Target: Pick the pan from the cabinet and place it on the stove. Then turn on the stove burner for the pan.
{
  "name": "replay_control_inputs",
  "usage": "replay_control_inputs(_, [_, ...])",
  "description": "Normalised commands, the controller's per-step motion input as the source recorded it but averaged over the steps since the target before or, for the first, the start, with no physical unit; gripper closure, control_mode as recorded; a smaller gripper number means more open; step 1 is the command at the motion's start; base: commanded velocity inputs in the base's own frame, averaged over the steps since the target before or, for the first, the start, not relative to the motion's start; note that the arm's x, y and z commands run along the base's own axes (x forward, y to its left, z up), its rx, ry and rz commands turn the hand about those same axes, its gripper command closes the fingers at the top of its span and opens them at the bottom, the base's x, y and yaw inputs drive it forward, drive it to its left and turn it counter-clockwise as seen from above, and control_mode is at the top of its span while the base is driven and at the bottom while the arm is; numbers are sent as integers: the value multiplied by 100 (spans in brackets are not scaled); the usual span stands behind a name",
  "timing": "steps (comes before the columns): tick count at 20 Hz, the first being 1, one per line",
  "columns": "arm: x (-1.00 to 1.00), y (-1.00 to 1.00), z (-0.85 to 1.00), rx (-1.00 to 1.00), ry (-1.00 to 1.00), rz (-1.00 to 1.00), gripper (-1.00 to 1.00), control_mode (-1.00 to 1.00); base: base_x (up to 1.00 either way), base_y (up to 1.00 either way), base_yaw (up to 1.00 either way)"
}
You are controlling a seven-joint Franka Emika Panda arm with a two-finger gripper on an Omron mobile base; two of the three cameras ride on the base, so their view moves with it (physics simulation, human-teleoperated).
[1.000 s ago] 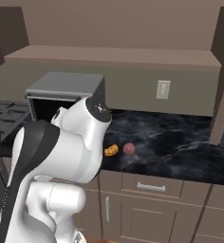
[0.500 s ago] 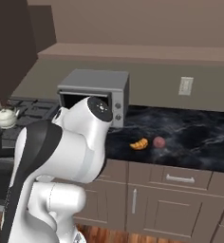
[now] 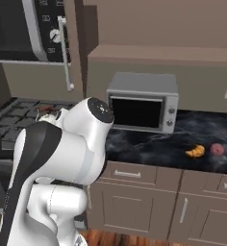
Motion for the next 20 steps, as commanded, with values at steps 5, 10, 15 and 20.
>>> replay_control_inputs(5, [0, 0, 0, 0, 0, 0, 100, 100, 0, 84, -4])
replay_control_inputs(10, [0, 0, 0, 0, 0, 0, 100, 100, 2, 54, -4])
replay_control_inputs(15, [0, 0, 0, 0, 0, 0, 100, 100, 22, 8, -1])
replay_control_inputs(20, [0, 0, 0, 0, 0, 0, 100, 100, 31, 15, -5])
